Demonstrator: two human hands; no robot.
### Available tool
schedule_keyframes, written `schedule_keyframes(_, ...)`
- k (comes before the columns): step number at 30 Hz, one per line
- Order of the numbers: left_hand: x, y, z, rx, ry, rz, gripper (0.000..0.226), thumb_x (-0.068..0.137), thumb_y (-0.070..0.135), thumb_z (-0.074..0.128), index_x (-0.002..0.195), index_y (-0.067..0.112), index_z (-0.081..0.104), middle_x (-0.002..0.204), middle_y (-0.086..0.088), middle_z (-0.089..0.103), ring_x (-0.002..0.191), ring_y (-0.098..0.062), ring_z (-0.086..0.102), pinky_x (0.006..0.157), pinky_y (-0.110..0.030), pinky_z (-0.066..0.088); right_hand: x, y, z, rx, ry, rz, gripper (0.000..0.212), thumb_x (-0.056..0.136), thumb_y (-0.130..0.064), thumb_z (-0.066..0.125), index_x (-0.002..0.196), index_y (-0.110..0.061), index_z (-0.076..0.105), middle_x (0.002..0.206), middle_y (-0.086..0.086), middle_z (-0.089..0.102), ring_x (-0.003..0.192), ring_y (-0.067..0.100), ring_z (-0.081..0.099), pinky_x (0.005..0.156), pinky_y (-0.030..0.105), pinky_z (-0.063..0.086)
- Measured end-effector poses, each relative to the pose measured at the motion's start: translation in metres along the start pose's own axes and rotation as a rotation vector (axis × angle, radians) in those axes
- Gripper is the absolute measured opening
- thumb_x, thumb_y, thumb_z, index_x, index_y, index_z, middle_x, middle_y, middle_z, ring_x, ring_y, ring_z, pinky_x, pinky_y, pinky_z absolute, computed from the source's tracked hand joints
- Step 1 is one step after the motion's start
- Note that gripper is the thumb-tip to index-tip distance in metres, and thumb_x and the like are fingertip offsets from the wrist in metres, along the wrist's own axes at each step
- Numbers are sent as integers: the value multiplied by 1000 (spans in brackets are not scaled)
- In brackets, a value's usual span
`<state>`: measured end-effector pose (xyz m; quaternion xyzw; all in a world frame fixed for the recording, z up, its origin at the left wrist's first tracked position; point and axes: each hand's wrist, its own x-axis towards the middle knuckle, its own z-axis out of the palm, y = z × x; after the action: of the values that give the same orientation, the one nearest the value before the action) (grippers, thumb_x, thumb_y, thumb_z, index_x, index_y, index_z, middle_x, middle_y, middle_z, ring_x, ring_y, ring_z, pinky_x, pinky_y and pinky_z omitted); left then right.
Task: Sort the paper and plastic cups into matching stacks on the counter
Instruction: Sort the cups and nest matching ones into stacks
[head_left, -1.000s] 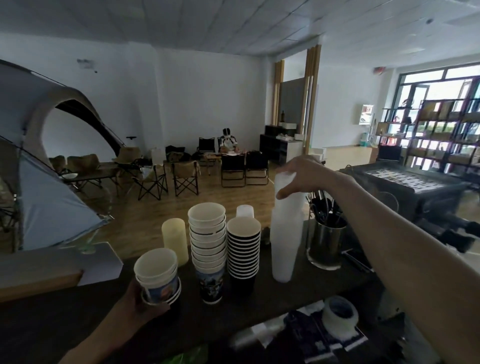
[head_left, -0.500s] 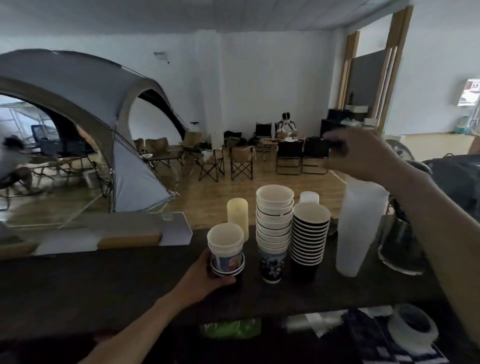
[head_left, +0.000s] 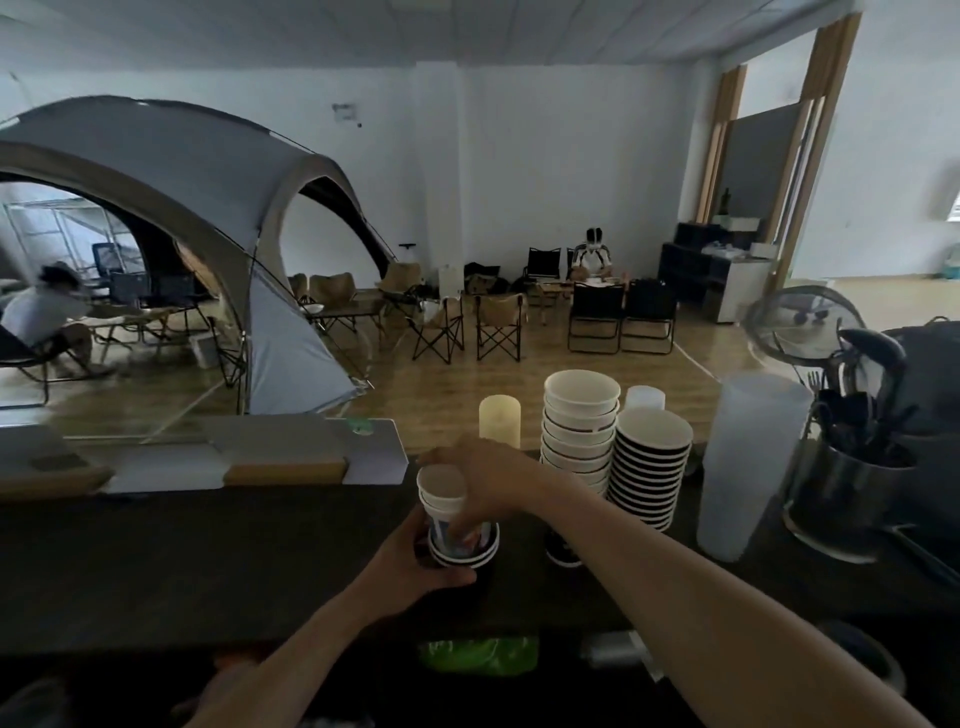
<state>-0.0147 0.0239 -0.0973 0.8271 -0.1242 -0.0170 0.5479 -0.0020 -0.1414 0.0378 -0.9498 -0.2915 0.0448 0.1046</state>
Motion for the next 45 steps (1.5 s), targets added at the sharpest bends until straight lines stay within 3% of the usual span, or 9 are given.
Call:
schedule_keyframes(5,1,-3,-2,29,-32,-8,84,56,42,93,127,38,48,123,19,62,115,3,57,92,-18,49,-34,-4,-115,-61,312,-75,74,73,-45,78,138,-28,46,118,-9,54,108,16,55,84,29,46)
schedule_keyframes(9,3,-7,-2,39,-33,-16,93,48,54,92,127,42,45,127,18,58,118,-2,56,99,-25,47,-72,27,-201,-102,658,64,93,63,-54,81,145,-42,39,133,5,52,122,25,52,103,39,44)
schedule_keyframes(17,4,-1,-3,49,-68,-38,89,57,42,91,131,38,41,126,19,54,114,2,53,82,-10,43,-59,75,-169,-159,454,276,98,52,-68,67,143,-45,38,130,4,55,111,27,57,90,39,51)
schedule_keyframes(22,5,-4,-4,60,-65,-42,92,56,46,92,133,37,42,129,18,55,116,-1,54,88,-14,45,-49,89,-107,-99,280,320,85,71,-64,64,147,-41,35,144,2,46,123,26,51,95,41,48)
schedule_keyframes(29,4,0,-4,69,-46,-32,85,58,34,93,129,32,45,127,14,58,114,1,57,85,-13,48,-60,80,-104,-113,406,304,93,72,-68,62,151,-41,21,155,-1,35,138,24,39,106,46,38)
schedule_keyframes(33,5,-2,-2,86,-47,-42,87,56,29,95,128,30,46,123,16,59,108,9,56,81,-7,47,-70,32,-89,30,741,82,60,86,-49,63,140,-30,47,136,-6,55,119,12,52,96,32,45)
schedule_keyframes(35,3,-8,2,118,-47,-39,88,53,30,96,127,29,48,120,18,61,109,9,56,84,-7,46,-67,5,-60,216,646,-21,44,88,-40,65,129,-28,56,119,-8,63,102,8,59,86,32,54)
schedule_keyframes(41,1,-8,3,178,-65,-5,77,51,39,96,119,31,60,109,20,72,104,5,64,91,-24,51,-24,-1,43,-136,-94,2,74,86,-51,64,150,-28,33,151,10,36,134,32,40,104,44,39)
schedule_keyframes(45,3,25,-7,162,-31,58,69,51,33,95,112,29,63,104,24,72,97,4,67,86,-20,52,-24,-3,20,-296,-25,-157,50,95,-42,54,134,-10,55,135,11,57,119,29,53,95,41,46)
